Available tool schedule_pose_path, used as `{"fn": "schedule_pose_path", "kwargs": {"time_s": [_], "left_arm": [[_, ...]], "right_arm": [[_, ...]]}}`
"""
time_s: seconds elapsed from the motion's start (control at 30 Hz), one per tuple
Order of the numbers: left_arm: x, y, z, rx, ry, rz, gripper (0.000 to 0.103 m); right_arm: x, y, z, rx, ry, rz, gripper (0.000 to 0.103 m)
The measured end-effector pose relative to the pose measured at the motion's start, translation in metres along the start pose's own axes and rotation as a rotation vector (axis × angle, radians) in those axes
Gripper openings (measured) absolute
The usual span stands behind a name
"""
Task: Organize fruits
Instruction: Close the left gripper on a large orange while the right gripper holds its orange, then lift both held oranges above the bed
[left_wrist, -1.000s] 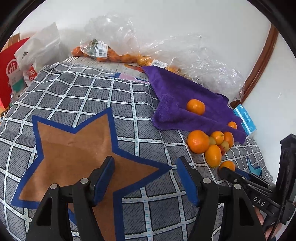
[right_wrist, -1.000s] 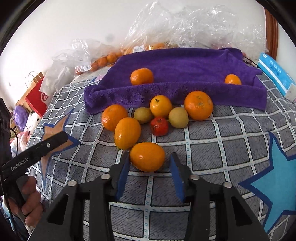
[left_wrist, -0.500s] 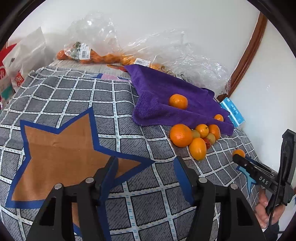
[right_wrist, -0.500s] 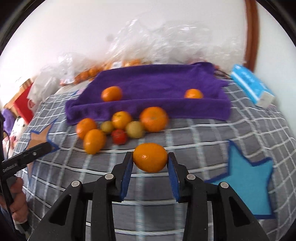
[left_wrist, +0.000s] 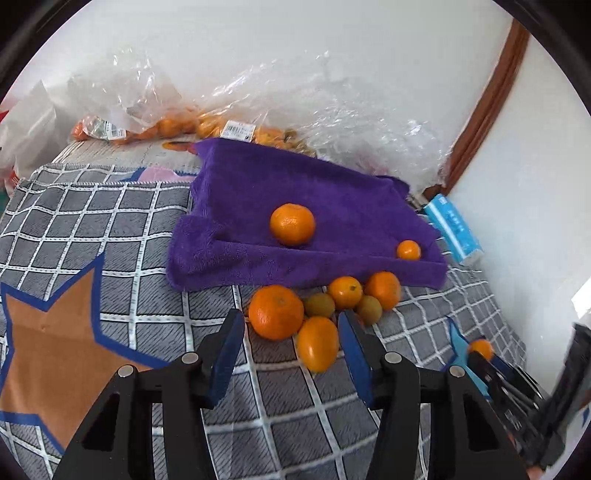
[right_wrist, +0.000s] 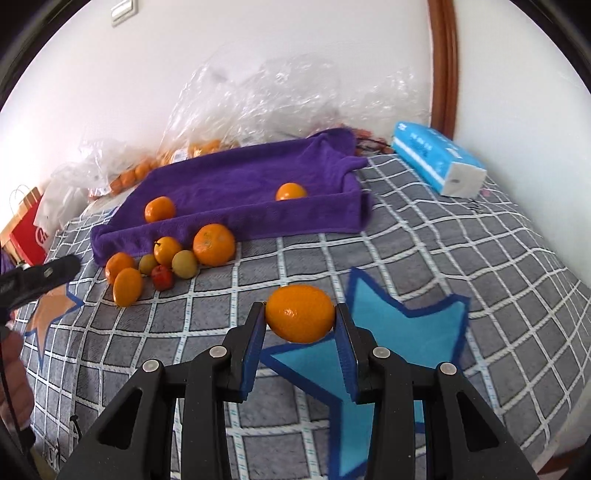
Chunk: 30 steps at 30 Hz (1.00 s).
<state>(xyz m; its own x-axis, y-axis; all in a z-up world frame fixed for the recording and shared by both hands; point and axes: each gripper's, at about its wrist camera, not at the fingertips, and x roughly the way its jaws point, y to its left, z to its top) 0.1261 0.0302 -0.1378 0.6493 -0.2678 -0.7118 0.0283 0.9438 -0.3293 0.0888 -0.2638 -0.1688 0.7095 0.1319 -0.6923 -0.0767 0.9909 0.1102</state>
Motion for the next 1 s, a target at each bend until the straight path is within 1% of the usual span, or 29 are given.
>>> {"fn": "schedule_pose_path", "kwargs": {"time_s": [0.1,0.13,0.17,0.27,0.3,0.33,0.37,0.5,0.57,0.67,0.73,0.8,0.87,0.93,1.0], "left_arm": [[0.016,0.0,0.005,-0.022,0.032,0.05,0.048],[0.019,0.0,0.006,-0.031,0.038,0.058,0.044],[0.023,0.001,0.008,-0.044,0.053,0.067,0.043],[0.037,0.001,0.01,-0.054,0.095,0.063,0.044],[0.039,0.001,0.01,-0.058,0.089,0.066,0.044],[0.041,0.001,0.009,-0.06,0.088,0.074,0.039],[0.042,0.001,0.009,-0.061,0.087,0.081,0.038],[0.037,0.006,0.009,-0.087,0.105,0.059,0.038],[0.028,0.01,0.008,-0.082,0.105,0.083,0.038],[0.014,0.015,0.005,-0.058,0.096,0.133,0.038],[0.006,0.023,-0.001,-0.048,0.101,0.155,0.038],[0.001,0.031,-0.009,-0.058,0.121,0.147,0.038],[-0.001,0.039,-0.017,-0.081,0.136,0.108,0.04],[0.0,0.042,-0.021,-0.092,0.127,0.094,0.04],[0.0,0.042,-0.024,-0.085,0.102,0.088,0.041]], "right_arm": [[-0.008,-0.003,-0.006,-0.009,-0.008,-0.007,0.037],[-0.011,-0.005,-0.008,-0.014,-0.01,-0.005,0.037],[-0.014,-0.006,-0.01,-0.019,-0.011,-0.002,0.037],[-0.02,-0.011,-0.012,-0.021,-0.019,0.002,0.037],[-0.021,-0.012,-0.012,-0.015,-0.02,0.006,0.037],[-0.021,-0.013,-0.012,-0.012,-0.02,0.012,0.037],[-0.02,-0.014,-0.012,-0.008,-0.02,0.019,0.037],[-0.012,-0.013,-0.012,0.002,0.002,0.03,0.037],[-0.01,-0.013,-0.011,0.016,0.011,0.057,0.037],[-0.002,-0.016,-0.007,0.063,0.043,0.129,0.037],[0.003,-0.017,-0.004,0.084,0.05,0.152,0.037],[0.008,-0.014,0.0,0.087,0.053,0.155,0.037],[0.017,-0.007,0.003,0.069,0.064,0.135,0.037],[0.024,-0.001,0.005,0.065,0.09,0.125,0.037],[0.032,0.006,0.007,0.055,0.12,0.135,0.037]]}}
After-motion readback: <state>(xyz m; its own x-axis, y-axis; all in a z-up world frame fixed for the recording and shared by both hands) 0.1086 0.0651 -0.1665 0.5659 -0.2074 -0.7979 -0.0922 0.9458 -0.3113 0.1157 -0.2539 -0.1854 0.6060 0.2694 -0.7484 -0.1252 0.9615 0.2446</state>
